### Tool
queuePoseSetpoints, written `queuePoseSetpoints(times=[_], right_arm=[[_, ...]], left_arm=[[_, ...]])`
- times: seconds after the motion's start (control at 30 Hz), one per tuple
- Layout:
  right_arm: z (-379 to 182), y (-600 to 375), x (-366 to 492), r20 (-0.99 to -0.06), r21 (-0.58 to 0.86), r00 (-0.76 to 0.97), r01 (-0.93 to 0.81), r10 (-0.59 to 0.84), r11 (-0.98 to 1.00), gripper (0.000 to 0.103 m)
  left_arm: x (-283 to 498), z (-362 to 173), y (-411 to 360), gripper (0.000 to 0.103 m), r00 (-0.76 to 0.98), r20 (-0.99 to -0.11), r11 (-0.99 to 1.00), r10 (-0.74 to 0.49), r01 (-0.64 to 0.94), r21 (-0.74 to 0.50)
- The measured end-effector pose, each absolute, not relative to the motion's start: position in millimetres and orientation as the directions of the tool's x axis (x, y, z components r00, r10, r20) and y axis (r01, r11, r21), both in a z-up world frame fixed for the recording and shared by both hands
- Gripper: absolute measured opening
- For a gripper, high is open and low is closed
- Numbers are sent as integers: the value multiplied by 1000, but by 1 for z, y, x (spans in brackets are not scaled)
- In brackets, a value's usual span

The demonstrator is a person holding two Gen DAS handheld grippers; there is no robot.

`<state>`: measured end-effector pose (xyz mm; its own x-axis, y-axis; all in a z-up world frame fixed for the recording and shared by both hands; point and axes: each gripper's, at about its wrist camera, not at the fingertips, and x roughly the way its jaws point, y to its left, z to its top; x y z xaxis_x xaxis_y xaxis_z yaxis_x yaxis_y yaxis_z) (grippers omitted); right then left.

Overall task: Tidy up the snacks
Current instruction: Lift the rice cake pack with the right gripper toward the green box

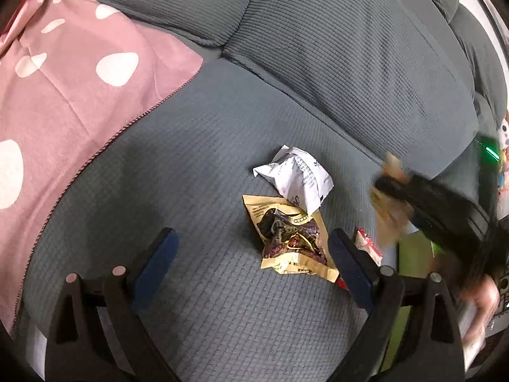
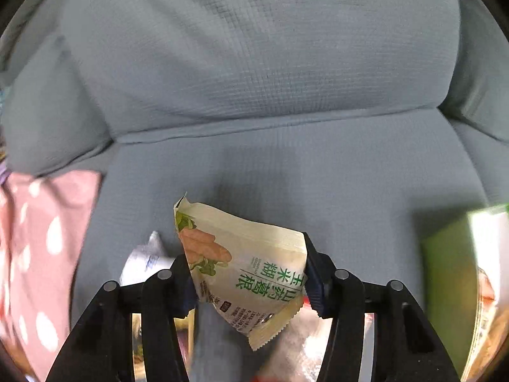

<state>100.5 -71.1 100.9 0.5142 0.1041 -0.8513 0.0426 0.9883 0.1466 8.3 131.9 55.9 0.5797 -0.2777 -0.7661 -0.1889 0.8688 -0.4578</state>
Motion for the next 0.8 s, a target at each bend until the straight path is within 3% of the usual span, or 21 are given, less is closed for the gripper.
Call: queuePoseSetpoints(times=[0.13,0.3,0.33,0.43,0.47,0.53,0.7,0.8], right_arm=[[99,-79,38,-871,157,463,-56,165,986,56],[42,-78,-3,-940,97,316,-114,129,989,57],[37,-77,-3,-941,96,312,-115,127,989,63],[61,-80,-12,-910,93,395,-100,125,991,65],[72,-84,-16,-889,114,433,-104,148,988,67],[91,-105,-32,-843,185,499,-81,200,979,90],[92,-143,-38,-835,302,490,32,248,953,91],[75,-155,-31,-809,467,445,87,385,880,91]], left_arm=[[7,54,129,95,576,-774,878,-262,-190,-439],[4,53,122,95,574,-785,893,-235,-191,-407],[3,53,118,95,574,-785,899,-233,-181,-399],[-1,54,109,95,576,-777,909,-256,-130,-396],[-2,55,104,95,572,-771,910,-279,-99,-403],[-5,55,98,95,564,-767,911,-305,-62,-408],[-8,53,76,94,497,-766,894,-408,46,-446],[-14,54,57,90,440,-759,872,-480,148,-466]])
